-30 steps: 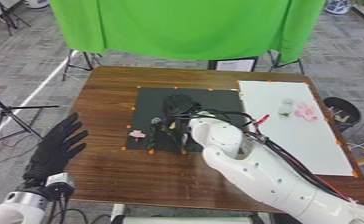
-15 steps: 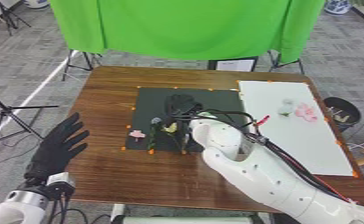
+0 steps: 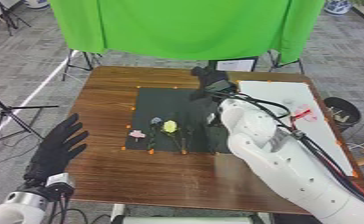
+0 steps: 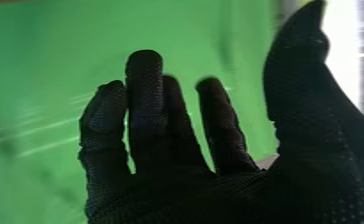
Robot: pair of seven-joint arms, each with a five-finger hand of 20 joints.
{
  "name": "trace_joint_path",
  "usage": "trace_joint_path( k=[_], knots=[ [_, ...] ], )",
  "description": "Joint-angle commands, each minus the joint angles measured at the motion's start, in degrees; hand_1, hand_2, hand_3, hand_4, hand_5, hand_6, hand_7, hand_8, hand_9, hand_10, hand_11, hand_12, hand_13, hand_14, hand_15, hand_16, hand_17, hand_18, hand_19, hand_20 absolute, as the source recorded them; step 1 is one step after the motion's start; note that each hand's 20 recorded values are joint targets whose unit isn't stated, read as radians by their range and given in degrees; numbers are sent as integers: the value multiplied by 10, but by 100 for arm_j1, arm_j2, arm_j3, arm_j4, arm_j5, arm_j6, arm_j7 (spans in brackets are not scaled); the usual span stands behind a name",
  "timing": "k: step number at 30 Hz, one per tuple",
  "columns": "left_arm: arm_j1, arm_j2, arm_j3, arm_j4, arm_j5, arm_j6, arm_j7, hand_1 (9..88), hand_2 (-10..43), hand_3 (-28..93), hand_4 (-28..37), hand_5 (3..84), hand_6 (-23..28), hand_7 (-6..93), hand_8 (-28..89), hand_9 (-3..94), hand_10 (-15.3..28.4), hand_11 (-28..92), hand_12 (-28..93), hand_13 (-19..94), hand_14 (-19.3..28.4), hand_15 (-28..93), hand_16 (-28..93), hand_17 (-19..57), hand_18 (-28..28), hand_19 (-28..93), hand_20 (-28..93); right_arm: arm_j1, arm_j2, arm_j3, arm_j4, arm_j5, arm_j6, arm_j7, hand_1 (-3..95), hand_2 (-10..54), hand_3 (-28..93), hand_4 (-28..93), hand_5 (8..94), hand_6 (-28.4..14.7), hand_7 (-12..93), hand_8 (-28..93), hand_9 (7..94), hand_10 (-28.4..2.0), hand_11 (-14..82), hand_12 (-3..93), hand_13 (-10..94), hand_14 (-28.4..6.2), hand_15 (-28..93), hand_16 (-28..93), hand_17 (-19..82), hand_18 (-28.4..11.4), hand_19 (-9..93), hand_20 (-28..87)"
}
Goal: Arrange flowers
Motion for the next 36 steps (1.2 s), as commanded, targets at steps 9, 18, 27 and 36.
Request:
trace_joint_path(
  k=[9, 18, 27, 36],
  knots=[
    [208, -132, -100, -69, 21, 43, 34, 258, -8, 694, -250, 233, 28, 175, -92, 176, 104, 145, 202, 138, 136, 246, 41, -140, 213, 355, 105, -1387, 1602, 1666, 209, 41, -180, 1008, 268, -95, 882, -283, 192, -61, 161, -97, 278, -178, 74, 204, 384, -118, 673, 154, 192, -210, 771, 528],
    [177, -107, -101, -24, 20, -40, -1, 254, -11, 693, -250, 234, 29, 174, -91, 175, 104, 144, 202, 138, 136, 245, 40, -140, 213, 354, 105, -1664, 1761, 1732, 233, -55, -29, 1010, 291, -95, 769, -283, 320, -56, 275, -128, 410, -140, 297, 237, 471, -103, 712, 202, 226, -216, 808, 544],
    [148, -81, -102, -11, 25, -69, -21, 254, -12, 694, -250, 236, 30, 173, -91, 175, 105, 142, 203, 138, 135, 243, 40, -140, 213, 354, 105, -1527, 1728, 1518, 568, -100, -37, 932, 278, -95, 830, -283, 393, -48, 277, -149, 473, -128, 256, 207, 551, -78, 655, 219, 245, -206, 812, 538],
    [158, -65, -117, -7, 10, -48, -34, 256, -11, 693, -251, 237, 31, 172, -90, 176, 104, 142, 204, 139, 136, 243, 41, -140, 213, 354, 106, -1556, 1754, 1221, 809, -242, 1255, 518, 462, -95, 803, -282, 583, 16, 432, -49, 787, -58, 131, 388, 743, -35, 584, 332, 334, -198, 858, 534]
  ],
)
